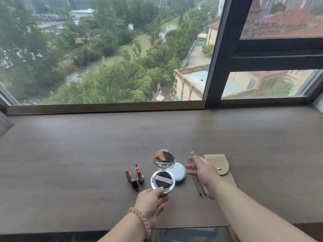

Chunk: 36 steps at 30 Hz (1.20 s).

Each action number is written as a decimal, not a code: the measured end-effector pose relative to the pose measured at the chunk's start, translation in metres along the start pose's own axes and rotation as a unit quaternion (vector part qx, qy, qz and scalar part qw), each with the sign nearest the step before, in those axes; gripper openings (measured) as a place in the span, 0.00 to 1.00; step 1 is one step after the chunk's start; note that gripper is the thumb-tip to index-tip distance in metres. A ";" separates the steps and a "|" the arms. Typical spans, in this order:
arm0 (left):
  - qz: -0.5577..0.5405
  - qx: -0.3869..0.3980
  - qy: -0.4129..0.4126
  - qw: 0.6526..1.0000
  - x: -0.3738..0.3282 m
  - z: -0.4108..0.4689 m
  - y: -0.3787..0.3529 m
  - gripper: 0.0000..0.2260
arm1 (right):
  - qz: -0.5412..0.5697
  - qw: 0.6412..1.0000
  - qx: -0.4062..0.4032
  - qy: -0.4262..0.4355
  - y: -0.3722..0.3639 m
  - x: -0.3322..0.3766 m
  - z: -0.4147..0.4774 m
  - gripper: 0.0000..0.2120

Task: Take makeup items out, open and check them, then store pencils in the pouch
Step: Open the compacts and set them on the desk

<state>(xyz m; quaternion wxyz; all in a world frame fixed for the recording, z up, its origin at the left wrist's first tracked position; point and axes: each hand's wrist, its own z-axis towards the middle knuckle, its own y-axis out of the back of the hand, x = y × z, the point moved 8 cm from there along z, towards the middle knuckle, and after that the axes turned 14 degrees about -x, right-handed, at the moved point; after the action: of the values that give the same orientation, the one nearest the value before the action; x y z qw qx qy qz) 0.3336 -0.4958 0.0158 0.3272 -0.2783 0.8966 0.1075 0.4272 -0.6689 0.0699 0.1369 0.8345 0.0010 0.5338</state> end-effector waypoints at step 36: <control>0.112 -0.212 -0.060 0.969 0.009 0.074 0.020 0.14 | -0.478 0.821 0.111 0.292 -0.069 -0.031 0.051 0.30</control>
<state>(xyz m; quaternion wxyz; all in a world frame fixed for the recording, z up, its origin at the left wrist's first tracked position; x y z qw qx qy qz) 0.3555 -0.4552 -0.0461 0.3001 -0.2319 0.8574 0.3479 0.4696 -0.6191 0.0063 0.2745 0.5446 0.4984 0.6162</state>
